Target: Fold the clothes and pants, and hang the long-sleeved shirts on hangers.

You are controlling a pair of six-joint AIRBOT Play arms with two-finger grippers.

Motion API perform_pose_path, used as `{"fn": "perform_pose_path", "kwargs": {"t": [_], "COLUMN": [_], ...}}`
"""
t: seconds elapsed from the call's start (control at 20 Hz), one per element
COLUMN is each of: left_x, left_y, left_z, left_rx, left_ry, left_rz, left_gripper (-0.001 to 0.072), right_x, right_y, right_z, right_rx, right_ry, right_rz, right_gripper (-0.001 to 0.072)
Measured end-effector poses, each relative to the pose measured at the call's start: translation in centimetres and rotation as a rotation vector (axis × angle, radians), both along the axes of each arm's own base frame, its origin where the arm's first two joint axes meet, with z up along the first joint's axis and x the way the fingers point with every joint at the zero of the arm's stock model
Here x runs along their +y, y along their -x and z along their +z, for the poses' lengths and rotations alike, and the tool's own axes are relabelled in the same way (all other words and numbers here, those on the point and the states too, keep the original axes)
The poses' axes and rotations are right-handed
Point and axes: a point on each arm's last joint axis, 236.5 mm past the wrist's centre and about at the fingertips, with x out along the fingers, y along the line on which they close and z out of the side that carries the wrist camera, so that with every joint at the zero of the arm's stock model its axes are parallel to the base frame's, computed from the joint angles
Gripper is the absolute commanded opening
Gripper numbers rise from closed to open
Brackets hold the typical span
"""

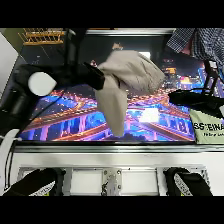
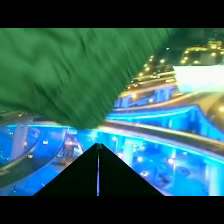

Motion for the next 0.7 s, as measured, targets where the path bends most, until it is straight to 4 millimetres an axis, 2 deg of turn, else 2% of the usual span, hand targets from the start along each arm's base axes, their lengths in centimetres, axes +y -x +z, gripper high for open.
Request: {"fn": "perform_pose_path", "kwargs": {"t": [0.15,0.25,0.4,0.5,0.6,0.7], "left_x": [0.1,2.0,6.5,9.8,12.5,14.0], "left_y": [0.0,-0.4,-0.9,-0.2,1.5,3.7], "left_z": [-8.6,-12.5,-15.5,-17.3,-19.5,-22.1], "left_rx": [0.188,0.306,0.436,0.520,0.609,0.710], "left_ry": [-0.064,-0.087,-0.103,-0.102,-0.097,-0.082], "left_rz": [0.043,0.120,0.248,0.328,0.395,0.446], "left_gripper": [0.0684,0.0684,0.0685,0.0684,0.0684,0.0684], "right_x": [-1.4,-1.9,-2.4,-2.5,-2.6,-2.6], "right_y": [-0.2,-0.3,-0.3,-0.3,-0.4,-0.5], "right_z": [0.2,0.2,0.1,0.1,-0.1,-0.4], "right_rx": [-0.007,-0.009,-0.008,-0.007,-0.002,0.006], "right_ry": [0.008,0.016,0.028,0.033,0.034,0.035], "right_rz": [-0.039,-0.048,-0.057,-0.060,-0.061,-0.061], "right_gripper": [0.0025,0.0025,0.0025,0.0025,0.0025,0.0025]}}
